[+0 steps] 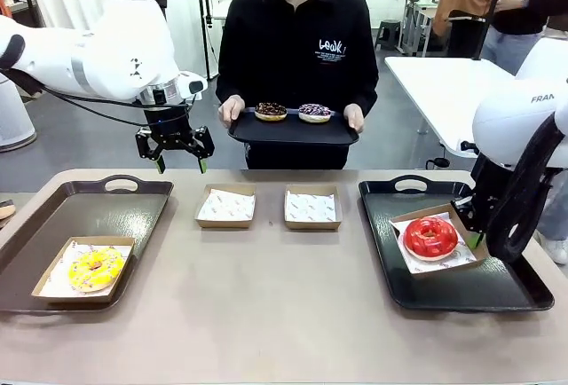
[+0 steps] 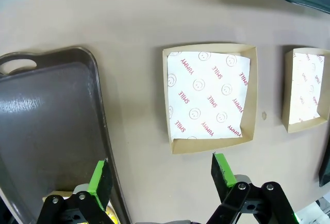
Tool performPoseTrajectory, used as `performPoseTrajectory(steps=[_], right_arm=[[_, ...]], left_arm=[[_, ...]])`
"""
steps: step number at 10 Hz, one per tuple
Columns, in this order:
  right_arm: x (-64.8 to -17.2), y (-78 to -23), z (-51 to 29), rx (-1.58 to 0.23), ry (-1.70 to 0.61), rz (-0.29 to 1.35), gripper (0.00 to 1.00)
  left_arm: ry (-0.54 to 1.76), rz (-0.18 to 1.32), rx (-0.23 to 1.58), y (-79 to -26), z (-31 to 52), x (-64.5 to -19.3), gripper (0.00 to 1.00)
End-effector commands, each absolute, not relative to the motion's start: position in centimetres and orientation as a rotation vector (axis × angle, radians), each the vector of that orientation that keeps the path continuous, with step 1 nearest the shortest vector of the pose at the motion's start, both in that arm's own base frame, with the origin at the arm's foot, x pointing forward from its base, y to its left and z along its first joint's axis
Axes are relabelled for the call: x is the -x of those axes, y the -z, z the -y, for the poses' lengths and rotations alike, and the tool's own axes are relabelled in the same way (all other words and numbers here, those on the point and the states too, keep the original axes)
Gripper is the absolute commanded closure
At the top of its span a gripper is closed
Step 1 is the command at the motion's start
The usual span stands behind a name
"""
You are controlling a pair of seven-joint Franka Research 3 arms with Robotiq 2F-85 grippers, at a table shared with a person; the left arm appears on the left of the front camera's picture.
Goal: Individually package the donuts and arrange them on the tray.
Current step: Place the picked Paper togo box on the Handle tray while simultaneously picking up another Paper togo box from the table with the other hand.
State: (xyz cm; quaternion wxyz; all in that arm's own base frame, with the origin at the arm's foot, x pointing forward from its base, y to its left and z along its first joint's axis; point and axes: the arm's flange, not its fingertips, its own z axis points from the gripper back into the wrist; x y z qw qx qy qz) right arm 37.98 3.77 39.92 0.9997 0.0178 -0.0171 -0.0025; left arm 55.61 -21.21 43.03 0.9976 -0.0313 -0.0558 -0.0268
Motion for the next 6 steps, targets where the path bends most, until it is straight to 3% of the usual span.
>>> performPoseTrajectory(steps=[1, 6], right_arm=[[-37.1, -38.8, -4.5, -0.028, 0.026, 0.056, 0.99], [-37.4, -36.7, -4.3, -0.041, 0.073, 0.04, 0.99]], left_arm=[[0.038, 0.127, 0.042, -42.5, 22.2, -56.8, 0.0], [0.058, 0.133, 0.016, -40.1, 22.3, -58.1, 0.0]])
